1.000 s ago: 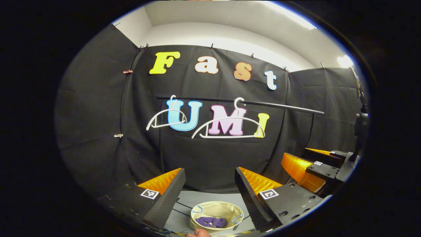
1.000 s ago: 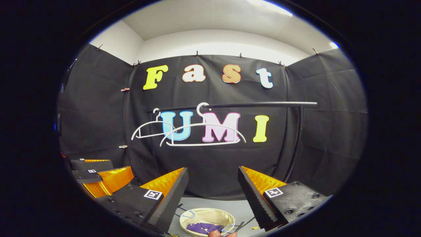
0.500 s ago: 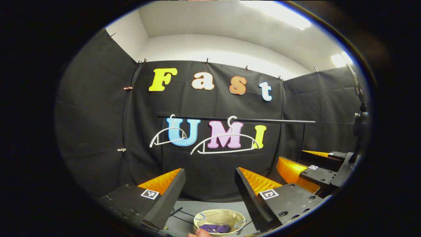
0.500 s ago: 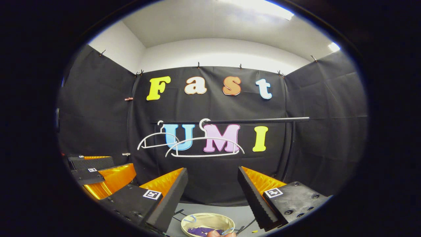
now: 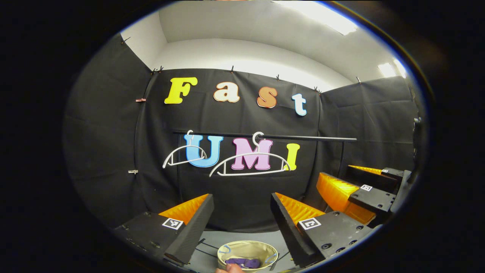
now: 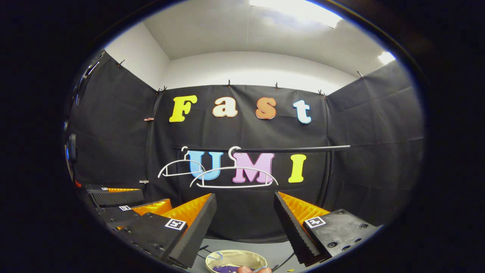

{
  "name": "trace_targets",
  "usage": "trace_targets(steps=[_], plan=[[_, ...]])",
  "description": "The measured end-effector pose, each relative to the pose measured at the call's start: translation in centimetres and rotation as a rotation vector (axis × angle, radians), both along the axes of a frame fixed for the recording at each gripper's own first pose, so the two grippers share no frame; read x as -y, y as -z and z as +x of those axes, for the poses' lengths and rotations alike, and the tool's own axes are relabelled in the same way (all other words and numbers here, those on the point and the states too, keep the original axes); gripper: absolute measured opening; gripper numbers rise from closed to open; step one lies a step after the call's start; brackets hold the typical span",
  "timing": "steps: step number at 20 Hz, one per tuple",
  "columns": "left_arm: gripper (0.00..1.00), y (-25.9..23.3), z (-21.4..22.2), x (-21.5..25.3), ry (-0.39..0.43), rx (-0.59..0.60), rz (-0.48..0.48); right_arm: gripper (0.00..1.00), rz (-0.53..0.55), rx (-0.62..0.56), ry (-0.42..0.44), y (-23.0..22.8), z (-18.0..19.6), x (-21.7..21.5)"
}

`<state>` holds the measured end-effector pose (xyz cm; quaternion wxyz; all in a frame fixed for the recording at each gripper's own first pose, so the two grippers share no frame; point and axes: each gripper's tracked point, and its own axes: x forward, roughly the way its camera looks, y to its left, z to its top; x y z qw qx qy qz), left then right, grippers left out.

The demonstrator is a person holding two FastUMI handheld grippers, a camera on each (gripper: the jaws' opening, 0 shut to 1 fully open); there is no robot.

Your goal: Grasp the clothes on the hanger with both hands and then place them into the laundry hamper below.

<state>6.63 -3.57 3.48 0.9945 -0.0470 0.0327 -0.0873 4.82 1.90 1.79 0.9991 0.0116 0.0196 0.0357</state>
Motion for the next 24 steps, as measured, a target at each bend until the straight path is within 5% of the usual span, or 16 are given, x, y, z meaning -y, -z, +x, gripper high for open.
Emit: trace_targets(steps=[15, 24], plan=[[0.95, 1.0, -1.5, 0.4, -0.010, -0.046, 0.015, 0.97, -0.005, 0.020, 0.050, 0.9, 0.1, 2.5], [0.95, 0.1, -2.8, 0.6, -0.031, -0.032, 0.008, 0.97, 0.015, 0.016, 0.009, 0.5, 0.2, 1.3]])
